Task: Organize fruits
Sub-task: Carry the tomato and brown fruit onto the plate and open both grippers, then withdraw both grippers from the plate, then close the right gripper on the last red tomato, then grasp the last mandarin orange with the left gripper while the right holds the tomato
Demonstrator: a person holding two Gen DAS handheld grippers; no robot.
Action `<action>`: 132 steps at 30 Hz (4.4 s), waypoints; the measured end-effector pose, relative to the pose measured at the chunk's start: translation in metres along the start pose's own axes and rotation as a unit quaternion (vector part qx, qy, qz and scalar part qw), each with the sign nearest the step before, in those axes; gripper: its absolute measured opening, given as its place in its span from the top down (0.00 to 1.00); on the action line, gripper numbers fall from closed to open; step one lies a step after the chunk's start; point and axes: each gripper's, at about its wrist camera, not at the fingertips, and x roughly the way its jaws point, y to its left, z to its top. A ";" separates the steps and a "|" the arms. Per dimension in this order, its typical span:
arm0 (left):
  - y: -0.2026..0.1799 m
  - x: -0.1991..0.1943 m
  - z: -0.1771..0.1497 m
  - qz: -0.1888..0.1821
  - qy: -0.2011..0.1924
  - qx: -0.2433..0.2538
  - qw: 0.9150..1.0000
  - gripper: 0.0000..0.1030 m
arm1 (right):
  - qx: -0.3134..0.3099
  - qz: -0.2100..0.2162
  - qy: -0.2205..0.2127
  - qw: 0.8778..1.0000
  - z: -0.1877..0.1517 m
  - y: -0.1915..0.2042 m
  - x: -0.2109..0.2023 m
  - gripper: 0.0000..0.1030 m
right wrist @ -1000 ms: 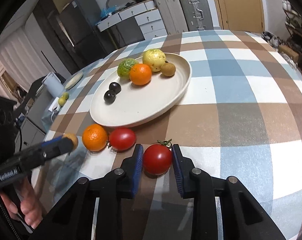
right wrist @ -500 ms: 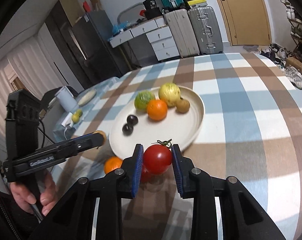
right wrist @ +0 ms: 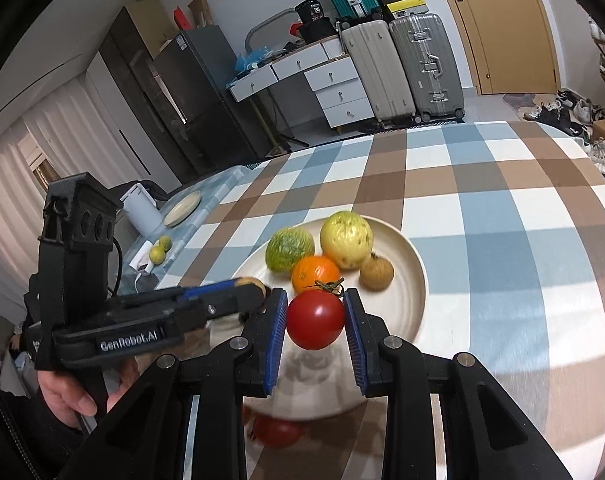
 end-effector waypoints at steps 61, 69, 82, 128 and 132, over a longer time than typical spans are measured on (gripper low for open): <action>-0.033 -0.124 -0.084 0.048 -0.076 -0.007 0.996 0.05 | -0.013 -0.030 -0.044 0.999 -0.050 0.036 -0.072 0.00; -0.025 -0.126 -0.116 0.050 -0.075 -0.028 0.996 0.01 | -0.008 -0.015 -0.013 1.000 -0.072 0.041 -0.064 0.00; 0.000 -0.102 -0.141 0.056 -0.051 -0.058 0.995 0.01 | 0.023 0.017 0.033 0.999 -0.091 0.028 -0.028 0.01; -0.003 -0.055 -0.117 0.054 -0.014 -0.046 0.997 0.01 | 0.005 -0.009 0.037 0.999 -0.088 0.004 -0.032 0.67; -0.013 -0.049 -0.114 0.045 -0.011 -0.032 0.998 0.09 | 0.006 -0.006 0.028 1.000 -0.086 -0.001 -0.040 0.67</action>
